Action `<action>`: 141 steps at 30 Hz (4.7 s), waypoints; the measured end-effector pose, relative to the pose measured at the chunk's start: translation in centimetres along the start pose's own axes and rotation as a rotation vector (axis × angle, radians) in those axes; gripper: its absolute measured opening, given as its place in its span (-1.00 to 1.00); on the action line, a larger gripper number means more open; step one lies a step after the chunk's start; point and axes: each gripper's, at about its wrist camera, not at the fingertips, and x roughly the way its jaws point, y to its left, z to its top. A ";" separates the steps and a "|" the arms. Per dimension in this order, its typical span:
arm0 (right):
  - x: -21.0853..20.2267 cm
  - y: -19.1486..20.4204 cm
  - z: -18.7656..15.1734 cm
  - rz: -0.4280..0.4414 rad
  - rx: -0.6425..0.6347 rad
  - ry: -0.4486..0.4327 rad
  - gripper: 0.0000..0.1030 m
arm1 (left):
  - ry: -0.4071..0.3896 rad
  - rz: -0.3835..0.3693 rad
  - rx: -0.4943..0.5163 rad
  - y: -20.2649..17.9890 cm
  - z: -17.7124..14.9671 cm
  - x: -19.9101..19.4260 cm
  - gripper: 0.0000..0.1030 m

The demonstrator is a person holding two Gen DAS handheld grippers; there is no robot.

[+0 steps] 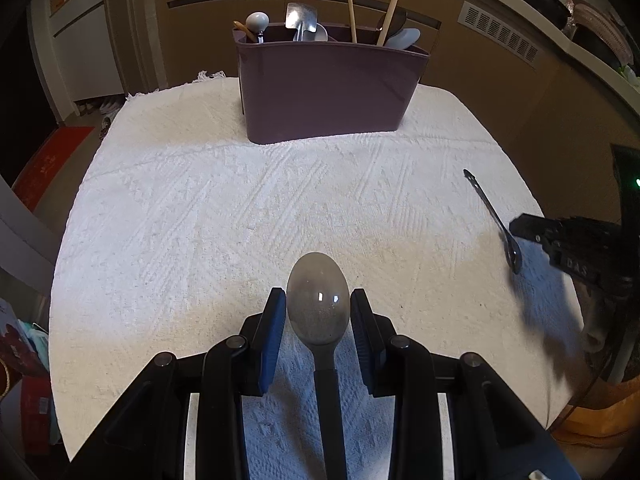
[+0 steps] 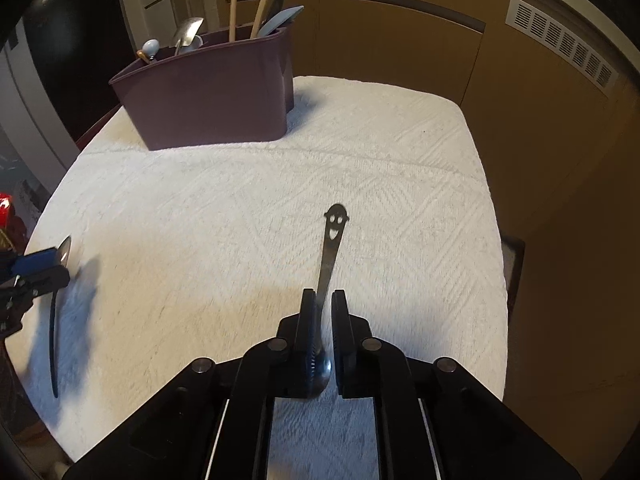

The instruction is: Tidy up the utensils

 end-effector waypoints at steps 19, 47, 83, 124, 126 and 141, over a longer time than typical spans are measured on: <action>0.3 2.4 -3.4 -0.045 -0.054 -0.007 -0.43 | 0.016 -0.010 -0.028 0.4 0.0 0.7 -0.42; -9.9 0.8 -1.9 -0.058 -0.061 -0.223 -0.96 | -0.104 0.006 0.009 -0.9 0.5 -3.4 -0.42; -21.6 6.1 15.5 0.189 -0.144 -0.504 -0.98 | -0.568 0.107 0.160 -2.7 14.6 -18.3 -0.45; 0.8 3.4 22.7 0.276 0.098 -0.120 -0.86 | -0.303 0.089 -0.127 5.0 11.9 -4.2 -0.15; -0.3 3.5 21.6 0.248 0.086 -0.158 -0.75 | -0.309 0.106 -0.146 4.7 10.8 -4.6 0.03; -10.1 6.6 4.1 0.014 0.005 -0.493 0.75 | -0.529 0.222 -0.117 -0.4 0.6 -9.1 0.99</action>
